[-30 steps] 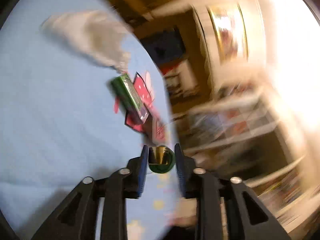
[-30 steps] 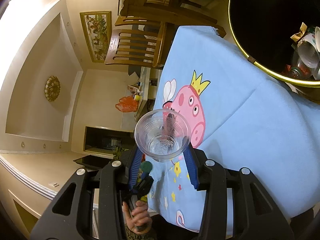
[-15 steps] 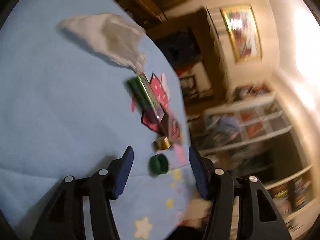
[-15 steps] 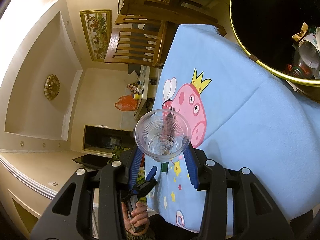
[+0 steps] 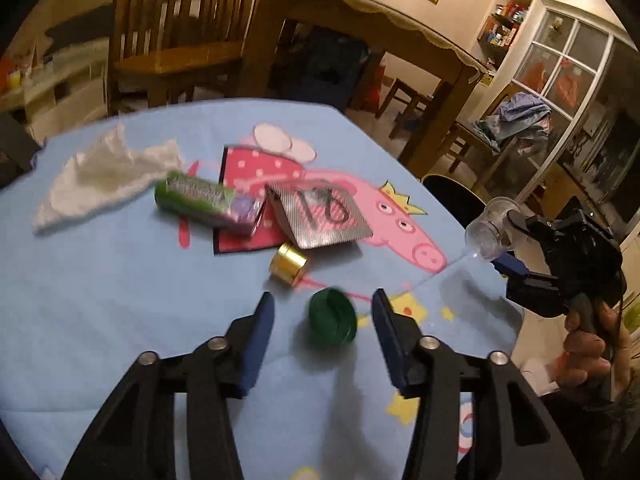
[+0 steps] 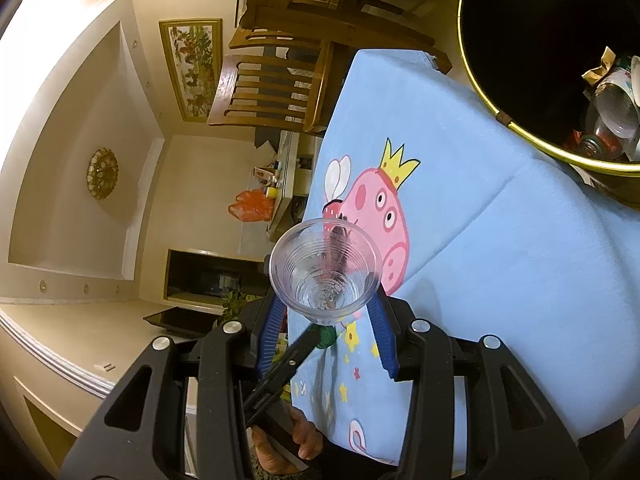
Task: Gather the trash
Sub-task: 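Grasp the green lid with the left tool while the right tool holds the cup, then drop the cup into the bin with the right tool while the left tool drops the lid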
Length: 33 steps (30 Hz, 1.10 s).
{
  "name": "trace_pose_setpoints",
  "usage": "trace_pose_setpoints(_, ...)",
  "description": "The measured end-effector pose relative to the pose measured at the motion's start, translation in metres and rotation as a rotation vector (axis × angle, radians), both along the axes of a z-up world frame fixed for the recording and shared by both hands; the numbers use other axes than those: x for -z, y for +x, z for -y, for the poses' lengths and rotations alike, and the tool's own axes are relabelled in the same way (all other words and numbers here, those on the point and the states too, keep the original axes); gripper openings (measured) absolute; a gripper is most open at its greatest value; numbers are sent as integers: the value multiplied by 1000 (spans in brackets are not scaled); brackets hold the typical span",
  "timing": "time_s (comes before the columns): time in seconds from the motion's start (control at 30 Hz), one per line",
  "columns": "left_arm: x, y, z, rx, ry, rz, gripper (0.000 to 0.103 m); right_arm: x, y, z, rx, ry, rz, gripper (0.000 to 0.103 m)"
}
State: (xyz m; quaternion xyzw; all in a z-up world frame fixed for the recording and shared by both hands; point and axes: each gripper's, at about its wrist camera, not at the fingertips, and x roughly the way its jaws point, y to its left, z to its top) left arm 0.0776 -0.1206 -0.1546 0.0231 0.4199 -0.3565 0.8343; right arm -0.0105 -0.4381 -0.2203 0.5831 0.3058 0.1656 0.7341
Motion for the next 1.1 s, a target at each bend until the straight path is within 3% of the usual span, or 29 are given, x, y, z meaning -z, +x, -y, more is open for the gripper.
trace_pose_setpoints(0.13, 14, -8, 14, 4, 65, -1, 59, 0, 0, 1, 1, 0, 0, 41)
trace_pose_setpoints(0.23, 17, -10, 25, -2, 130, 60, 63, -1, 0, -1, -3, -12, -1, 41)
trace_pose_setpoints(0.27, 17, -11, 26, -8, 159, 74, 60, -2, 1, -2, -6, -24, -3, 41)
trace_pose_setpoints(0.33, 18, -10, 31, -30, 205, 102, 34, -7, 3, -7, -20, -66, -5, 41)
trace_pose_setpoints(0.43, 14, 2, 21, -43, 132, 26, 29, -23, 5, -16, -36, -177, -1, 40)
trace_pose_setpoints(0.6, 2, 9, -14, -176, 113, 51, 29, -44, 4, -15, -16, -272, 33, 40)
trace_pose_setpoints(0.67, -18, 1, -21, -212, 112, 137, 29, -58, 4, -15, -13, -355, 43, 40)
trace_pose_setpoints(0.7, -27, -5, -18, -208, 116, 179, 29, -70, 5, -16, -8, -450, 48, 40)
trace_pose_setpoints(0.77, -54, -20, 6, -150, 130, 293, 30, -90, 7, -13, 11, -620, 47, 40)
trace_pose_setpoints(0.83, -70, -30, 34, -81, 126, 355, 30, -103, 7, -10, 32, -761, 36, 40)
trace_pose_setpoints(1.0, -71, -44, 109, 67, 106, 378, 30, -93, 6, 19, 90, -1069, -106, 40)
trace_pose_setpoints(1.1, -63, -45, 148, 133, 96, 355, 30, -83, 8, 50, 123, -1131, -184, 40)
